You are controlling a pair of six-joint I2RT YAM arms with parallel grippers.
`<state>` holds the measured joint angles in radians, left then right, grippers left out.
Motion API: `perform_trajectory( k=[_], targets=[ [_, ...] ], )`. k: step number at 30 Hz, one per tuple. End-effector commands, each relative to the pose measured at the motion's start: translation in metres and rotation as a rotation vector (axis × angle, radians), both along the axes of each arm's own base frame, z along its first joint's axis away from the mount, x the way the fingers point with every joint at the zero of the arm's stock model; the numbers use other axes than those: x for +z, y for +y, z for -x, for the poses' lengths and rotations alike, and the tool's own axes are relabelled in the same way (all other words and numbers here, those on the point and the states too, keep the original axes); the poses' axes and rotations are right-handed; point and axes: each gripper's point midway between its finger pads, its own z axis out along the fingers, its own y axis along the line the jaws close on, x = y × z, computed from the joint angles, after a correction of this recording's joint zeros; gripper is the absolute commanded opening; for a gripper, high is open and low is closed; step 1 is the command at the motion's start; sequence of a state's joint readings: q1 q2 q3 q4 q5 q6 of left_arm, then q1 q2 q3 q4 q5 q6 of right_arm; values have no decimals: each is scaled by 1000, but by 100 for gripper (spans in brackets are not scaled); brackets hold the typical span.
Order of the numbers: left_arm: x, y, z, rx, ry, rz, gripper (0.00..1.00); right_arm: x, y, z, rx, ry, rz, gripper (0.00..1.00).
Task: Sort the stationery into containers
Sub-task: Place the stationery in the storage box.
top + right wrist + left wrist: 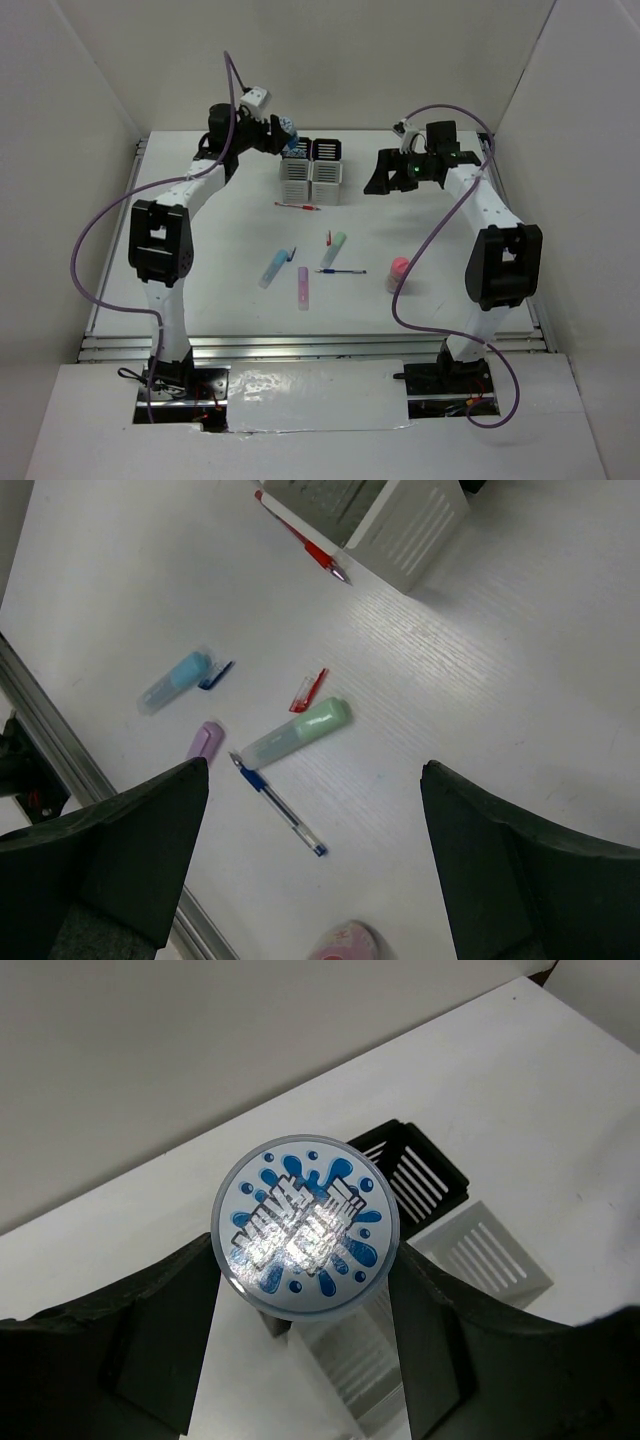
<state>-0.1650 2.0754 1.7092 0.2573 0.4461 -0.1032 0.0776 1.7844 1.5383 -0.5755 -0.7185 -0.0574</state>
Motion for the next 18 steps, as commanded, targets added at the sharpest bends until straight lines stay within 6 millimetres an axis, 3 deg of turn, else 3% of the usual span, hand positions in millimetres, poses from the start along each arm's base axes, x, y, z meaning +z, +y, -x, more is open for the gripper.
perform_trajectory(
  k=[1,11,18],
  targets=[
    [44,-16,-19,-13,-173,-8,31,28,-5,1,3,-97,-10,92],
    [15,-23,-51,-5,-198,-101,31,13,-24,0,-21,-64,-2,93],
    [-2,-27,-58,-12,-177,-121,30,7,-28,-2,-21,-56,0,93]
  ],
)
